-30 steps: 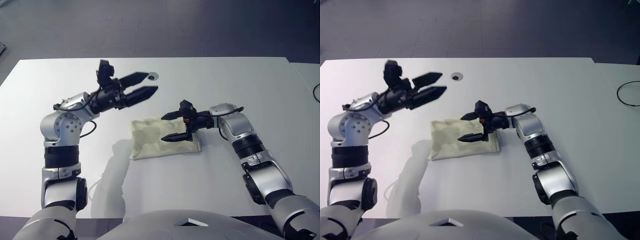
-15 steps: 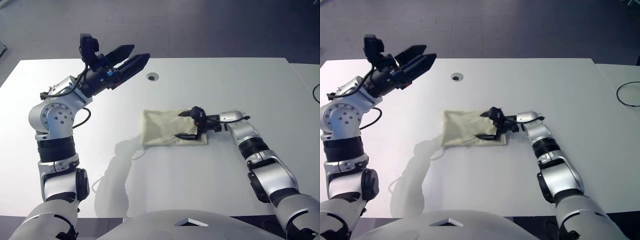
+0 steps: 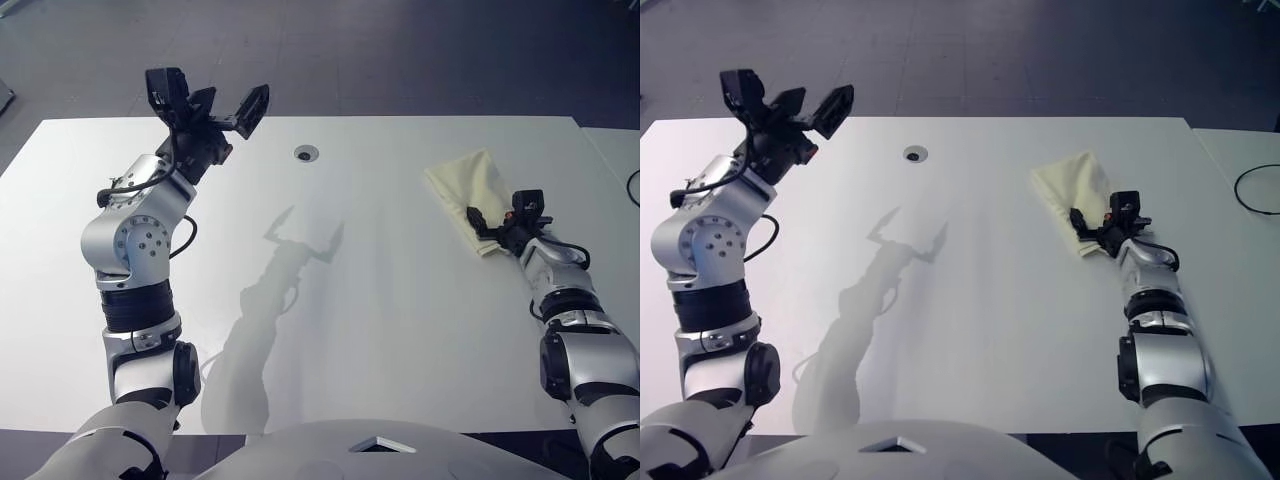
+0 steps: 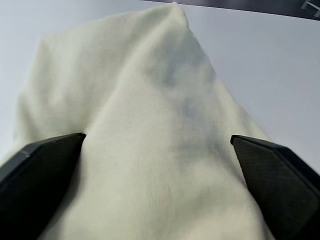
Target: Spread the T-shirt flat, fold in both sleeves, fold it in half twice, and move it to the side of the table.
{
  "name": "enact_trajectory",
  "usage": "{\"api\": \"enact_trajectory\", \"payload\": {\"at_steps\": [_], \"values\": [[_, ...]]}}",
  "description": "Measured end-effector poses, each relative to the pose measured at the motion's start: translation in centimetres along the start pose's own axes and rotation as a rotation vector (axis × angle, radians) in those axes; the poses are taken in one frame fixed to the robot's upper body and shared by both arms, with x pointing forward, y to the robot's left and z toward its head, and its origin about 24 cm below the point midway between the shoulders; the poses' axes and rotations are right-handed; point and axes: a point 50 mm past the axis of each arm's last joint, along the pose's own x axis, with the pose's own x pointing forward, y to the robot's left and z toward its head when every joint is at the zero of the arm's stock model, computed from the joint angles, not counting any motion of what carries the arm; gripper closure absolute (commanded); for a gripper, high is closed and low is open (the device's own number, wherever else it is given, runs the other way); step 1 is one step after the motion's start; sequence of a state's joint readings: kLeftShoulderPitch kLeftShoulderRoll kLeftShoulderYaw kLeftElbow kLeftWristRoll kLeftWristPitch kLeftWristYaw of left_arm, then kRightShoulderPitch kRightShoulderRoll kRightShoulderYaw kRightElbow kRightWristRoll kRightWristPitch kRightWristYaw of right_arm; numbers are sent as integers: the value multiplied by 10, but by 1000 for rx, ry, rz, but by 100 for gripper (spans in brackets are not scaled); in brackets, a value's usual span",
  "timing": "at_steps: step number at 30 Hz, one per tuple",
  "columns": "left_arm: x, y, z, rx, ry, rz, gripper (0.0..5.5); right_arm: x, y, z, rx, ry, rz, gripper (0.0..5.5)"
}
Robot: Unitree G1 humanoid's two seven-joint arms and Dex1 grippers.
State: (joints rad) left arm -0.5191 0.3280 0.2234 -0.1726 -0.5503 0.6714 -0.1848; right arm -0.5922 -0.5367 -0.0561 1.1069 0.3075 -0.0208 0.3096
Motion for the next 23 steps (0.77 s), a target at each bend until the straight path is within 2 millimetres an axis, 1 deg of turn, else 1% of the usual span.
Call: {"api": "enact_trajectory", "payload": {"at_steps": [2, 3, 5, 9, 11, 15, 17, 19, 22, 23], "values": [[0, 2, -5, 114, 22, 101, 11, 1, 3, 5, -24, -23, -102, 10], [0, 3, -5, 148, 24, 133, 11, 0, 5, 12, -39, -58, -126, 10], [-1, 5, -3, 185, 19, 177, 11, -5, 7, 19, -51, -90, -147, 10], [-3, 6, 2, 231, -7, 239, 11, -17, 23, 60, -73, -234, -145, 10], [-5, 5, 4, 248, -22, 264, 11, -26, 36, 73, -73, -281, -129, 10], [-13, -1, 8, 280, -53, 311, 11, -49, 78, 83, -70, -313, -56, 10], [-17, -5, 11, 304, -59, 332, 11, -63, 95, 89, -72, -322, -17, 10], [-22, -10, 14, 329, -61, 356, 11, -79, 105, 99, -80, -340, 2, 10], [-29, -20, 19, 361, -39, 365, 11, -110, 116, 114, -95, -377, 12, 10], [-30, -22, 19, 363, -27, 363, 11, -114, 117, 115, -96, -380, 13, 10]]}}
